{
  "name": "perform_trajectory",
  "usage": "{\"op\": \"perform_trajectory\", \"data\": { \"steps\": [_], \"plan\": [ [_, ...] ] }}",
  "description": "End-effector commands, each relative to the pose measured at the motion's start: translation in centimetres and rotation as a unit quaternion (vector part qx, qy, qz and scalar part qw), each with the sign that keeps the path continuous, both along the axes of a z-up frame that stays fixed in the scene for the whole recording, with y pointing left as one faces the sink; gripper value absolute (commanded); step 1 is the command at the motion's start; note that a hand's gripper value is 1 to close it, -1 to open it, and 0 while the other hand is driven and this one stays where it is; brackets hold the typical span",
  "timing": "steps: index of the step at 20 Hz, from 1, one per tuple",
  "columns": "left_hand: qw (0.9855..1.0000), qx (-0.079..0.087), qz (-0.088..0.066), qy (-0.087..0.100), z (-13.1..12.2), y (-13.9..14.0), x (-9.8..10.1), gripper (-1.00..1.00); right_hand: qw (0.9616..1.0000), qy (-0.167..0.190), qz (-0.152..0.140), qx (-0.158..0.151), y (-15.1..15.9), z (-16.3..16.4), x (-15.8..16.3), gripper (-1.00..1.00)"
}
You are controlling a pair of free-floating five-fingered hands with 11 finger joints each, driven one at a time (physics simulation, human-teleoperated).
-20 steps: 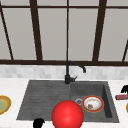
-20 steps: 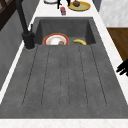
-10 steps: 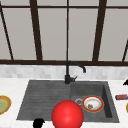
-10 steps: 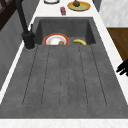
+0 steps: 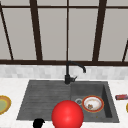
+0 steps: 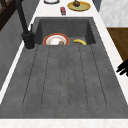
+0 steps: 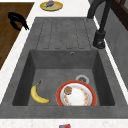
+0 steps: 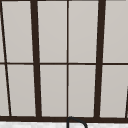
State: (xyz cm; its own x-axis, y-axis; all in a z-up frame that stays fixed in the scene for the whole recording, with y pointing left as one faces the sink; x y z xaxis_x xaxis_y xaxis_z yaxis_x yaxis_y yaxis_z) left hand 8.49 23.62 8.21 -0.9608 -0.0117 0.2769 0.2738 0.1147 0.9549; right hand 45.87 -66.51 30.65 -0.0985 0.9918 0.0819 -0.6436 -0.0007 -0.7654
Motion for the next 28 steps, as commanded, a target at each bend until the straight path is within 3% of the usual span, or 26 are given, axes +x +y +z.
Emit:
{"op": "perform_trajectory", "data": {
  "steps": [1, 11, 17, 23, 28],
  "plan": [
    [1.0, 0.0, 0.0, 0.0, 0.0, 0.0, 0.0, 0.0, 0.9999, 0.002, -0.007, 0.008, -2.4, 1.3, -2.1, -1.0],
    [1.0, 0.0, 0.0, 0.0, 0.0, 0.0, 0.0, 0.0, 0.9999, -0.014, -0.008, 0.006, -6.1, 1.3, -8.9, -1.0],
    [1.0, 0.0, 0.0, -0.001, 0.0, 0.0, 0.0, 0.0, 0.9982, -0.025, -0.054, -0.014, -5.5, -0.9, -12.0, -1.0],
    [1.0, 0.0, 0.0, -0.001, 0.0, 0.0, 0.0, 0.0, 0.9937, -0.024, -0.098, -0.048, -4.7, -3.4, -14.5, -1.0],
    [1.0, 0.0, 0.0, -0.001, 0.0, 0.0, 0.0, 0.0, 0.9925, -0.026, -0.11, -0.049, -4.7, -4.6, -16.7, -1.0]
  ]
}}
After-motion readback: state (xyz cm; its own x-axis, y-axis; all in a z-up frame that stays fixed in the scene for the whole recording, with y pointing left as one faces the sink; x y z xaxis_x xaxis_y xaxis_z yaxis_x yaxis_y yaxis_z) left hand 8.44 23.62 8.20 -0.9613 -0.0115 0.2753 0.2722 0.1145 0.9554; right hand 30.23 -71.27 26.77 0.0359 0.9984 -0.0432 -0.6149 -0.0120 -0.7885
